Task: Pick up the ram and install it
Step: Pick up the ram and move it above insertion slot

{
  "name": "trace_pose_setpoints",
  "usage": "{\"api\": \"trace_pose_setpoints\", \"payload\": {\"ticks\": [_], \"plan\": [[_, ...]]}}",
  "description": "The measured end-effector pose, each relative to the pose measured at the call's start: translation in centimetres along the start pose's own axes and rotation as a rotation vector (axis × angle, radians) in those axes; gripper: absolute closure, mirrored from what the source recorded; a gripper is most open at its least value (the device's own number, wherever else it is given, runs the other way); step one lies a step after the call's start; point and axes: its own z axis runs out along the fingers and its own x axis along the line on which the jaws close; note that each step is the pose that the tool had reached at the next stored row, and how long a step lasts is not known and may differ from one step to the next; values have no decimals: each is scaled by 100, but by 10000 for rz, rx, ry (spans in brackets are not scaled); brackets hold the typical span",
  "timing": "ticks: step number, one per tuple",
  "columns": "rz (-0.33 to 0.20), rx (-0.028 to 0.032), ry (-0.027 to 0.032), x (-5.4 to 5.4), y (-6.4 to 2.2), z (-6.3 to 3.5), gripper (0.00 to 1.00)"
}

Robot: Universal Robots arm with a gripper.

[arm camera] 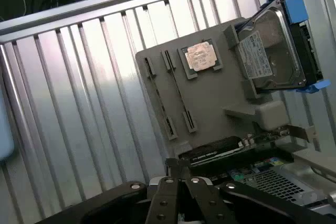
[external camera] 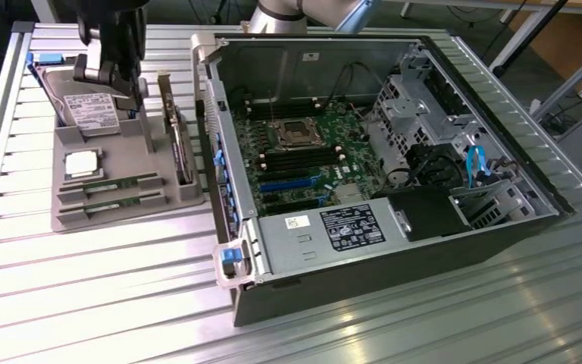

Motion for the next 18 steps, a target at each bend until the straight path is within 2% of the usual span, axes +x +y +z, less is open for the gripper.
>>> {"api": "trace_pose_setpoints", "payload": {"ticks": [2, 4, 12, 13, 15, 17, 18], "plan": [[-769, -20, 35, 0, 0, 0, 90], [-1220, -31, 55, 0, 0, 0, 90], [-2338, -59, 105, 0, 1, 0, 90], [-2682, -69, 120, 0, 1, 0, 90], [-3782, -96, 169, 0, 1, 0, 90], [-5186, -132, 231, 0, 1, 0, 90], [-5538, -141, 247, 0, 1, 0, 90]]}}
